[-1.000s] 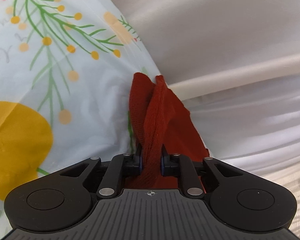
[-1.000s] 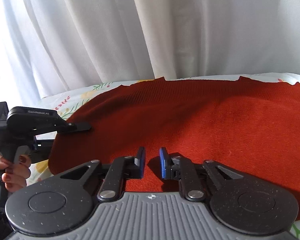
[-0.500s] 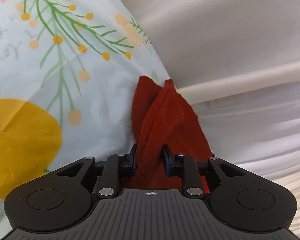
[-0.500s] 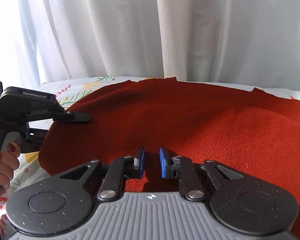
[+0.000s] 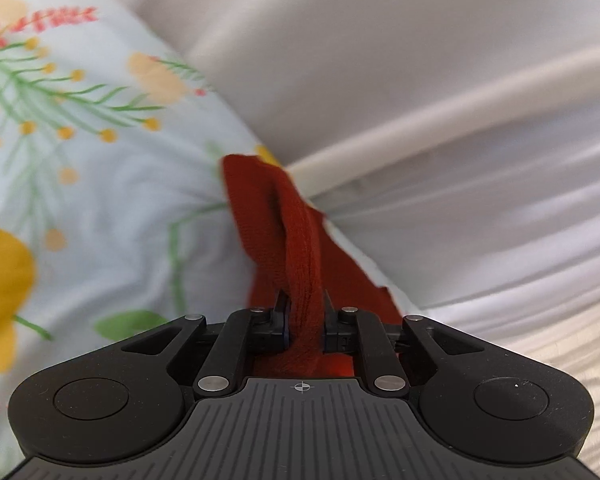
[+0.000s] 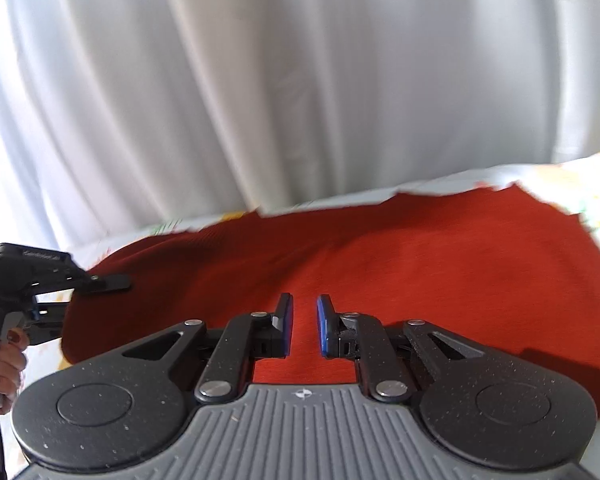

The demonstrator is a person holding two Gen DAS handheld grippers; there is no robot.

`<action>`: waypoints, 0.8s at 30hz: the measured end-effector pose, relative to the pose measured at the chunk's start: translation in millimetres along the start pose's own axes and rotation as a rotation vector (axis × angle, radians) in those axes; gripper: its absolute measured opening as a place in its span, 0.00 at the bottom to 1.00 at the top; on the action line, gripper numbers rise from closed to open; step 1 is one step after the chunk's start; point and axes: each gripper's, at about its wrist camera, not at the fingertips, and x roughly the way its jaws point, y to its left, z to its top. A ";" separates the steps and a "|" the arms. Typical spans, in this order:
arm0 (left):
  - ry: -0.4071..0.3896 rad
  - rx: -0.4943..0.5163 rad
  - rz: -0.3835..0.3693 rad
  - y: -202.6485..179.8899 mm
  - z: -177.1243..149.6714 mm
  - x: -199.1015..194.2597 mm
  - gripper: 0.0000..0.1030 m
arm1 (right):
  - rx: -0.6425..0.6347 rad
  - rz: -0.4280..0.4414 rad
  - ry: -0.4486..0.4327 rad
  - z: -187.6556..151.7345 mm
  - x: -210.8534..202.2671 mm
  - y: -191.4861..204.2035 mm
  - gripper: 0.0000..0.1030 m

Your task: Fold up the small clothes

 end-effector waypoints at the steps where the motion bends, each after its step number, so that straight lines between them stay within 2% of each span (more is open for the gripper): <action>1: 0.003 0.022 -0.011 -14.6 -3.5 2.9 0.13 | 0.007 -0.009 -0.016 1.0 -5.3 -7.3 0.12; 4: 0.021 0.096 -0.030 -55.9 -19.4 20.4 0.13 | 0.028 -0.022 -0.053 2.9 -19.8 -23.7 0.12; 7: 0.048 0.217 0.014 -90.2 -47.3 50.0 0.14 | 0.071 -0.044 -0.078 1.5 -26.9 -34.8 0.13; 10: 0.104 0.331 0.082 -106.0 -80.8 81.4 0.15 | 0.141 -0.066 -0.053 -0.9 -27.2 -47.4 0.13; 12: 0.134 0.346 0.110 -103.0 -98.8 94.3 0.18 | 0.151 -0.083 -0.035 -2.4 -28.2 -52.6 0.14; 13: 0.124 0.347 0.100 -99.7 -105.2 93.7 0.19 | 0.152 -0.082 -0.027 -2.3 -27.9 -54.5 0.14; 15: 0.099 0.366 0.060 -98.0 -111.3 87.3 0.31 | 0.154 -0.079 -0.025 -3.4 -30.1 -58.4 0.14; 18: 0.172 0.415 -0.051 -99.8 -113.5 74.0 0.47 | 0.163 -0.090 -0.019 -5.8 -32.9 -62.2 0.15; 20: 0.206 0.394 -0.084 -98.8 -110.8 58.7 0.47 | 0.175 -0.097 -0.014 -6.1 -32.0 -64.6 0.15; 22: 0.171 0.337 -0.122 -94.4 -105.2 35.0 0.47 | 0.184 -0.103 -0.005 -6.9 -30.8 -64.5 0.15; 24: 0.092 0.302 -0.103 -88.1 -99.3 13.2 0.55 | 0.187 -0.107 0.000 -7.6 -31.6 -62.9 0.15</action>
